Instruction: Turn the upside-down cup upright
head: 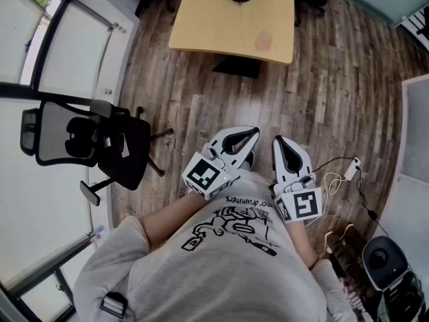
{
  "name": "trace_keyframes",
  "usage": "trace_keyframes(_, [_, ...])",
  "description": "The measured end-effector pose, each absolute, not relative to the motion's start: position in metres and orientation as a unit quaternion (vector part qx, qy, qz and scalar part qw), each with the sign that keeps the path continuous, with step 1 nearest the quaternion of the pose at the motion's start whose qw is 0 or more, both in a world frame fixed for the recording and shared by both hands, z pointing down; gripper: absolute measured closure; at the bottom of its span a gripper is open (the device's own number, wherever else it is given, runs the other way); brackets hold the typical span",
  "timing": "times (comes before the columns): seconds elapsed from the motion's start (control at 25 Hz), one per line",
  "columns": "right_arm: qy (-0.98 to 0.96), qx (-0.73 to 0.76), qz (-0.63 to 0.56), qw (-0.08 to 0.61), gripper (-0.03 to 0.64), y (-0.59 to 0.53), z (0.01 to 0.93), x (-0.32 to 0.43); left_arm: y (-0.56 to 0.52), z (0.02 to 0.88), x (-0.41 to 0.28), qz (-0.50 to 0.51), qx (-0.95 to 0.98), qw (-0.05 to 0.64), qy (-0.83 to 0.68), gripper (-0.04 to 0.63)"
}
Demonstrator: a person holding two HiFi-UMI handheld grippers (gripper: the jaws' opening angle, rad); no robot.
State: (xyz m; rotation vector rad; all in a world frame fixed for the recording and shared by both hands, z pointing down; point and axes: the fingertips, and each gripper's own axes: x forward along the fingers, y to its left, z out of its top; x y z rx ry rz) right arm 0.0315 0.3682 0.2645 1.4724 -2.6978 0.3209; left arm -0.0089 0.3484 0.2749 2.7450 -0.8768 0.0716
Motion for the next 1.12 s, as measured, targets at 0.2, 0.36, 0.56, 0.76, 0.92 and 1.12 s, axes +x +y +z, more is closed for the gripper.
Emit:
trace_keyframes(0.2, [-0.877,0.47,0.101,0.025,0.592,0.369,0.264,0.038,0.348,0.273,0.001,0.026,0.944,0.127,-0.303,0.586])
trace_keyframes(0.36, [-0.876,0.468,0.109,0.027,0.592,0.365,0.274,0.042,0.351,0.273,0.009,0.023,0.946,0.118,-0.3,0.586])
trace_keyframes(0.56, [-0.882,0.455,0.122,0.021,0.591,0.349,0.279,0.033,0.337,0.283,-0.001,0.03,0.941,0.132,-0.311,0.586])
trace_keyframes(0.76, [-0.88,0.459,0.121,0.018,0.591,0.305,0.28,0.031,0.289,0.291,-0.006,0.028,0.94,0.134,-0.312,0.586])
trace_keyframes(0.92, [-0.876,0.468,0.114,0.028,0.591,0.253,0.279,0.031,0.232,0.286,-0.008,0.015,0.943,0.133,-0.304,0.586])
trace_keyframes(1.12, [-0.87,0.481,0.102,0.031,0.591,0.177,0.264,0.023,0.157,0.268,-0.02,0.003,0.947,0.127,-0.294,0.586])
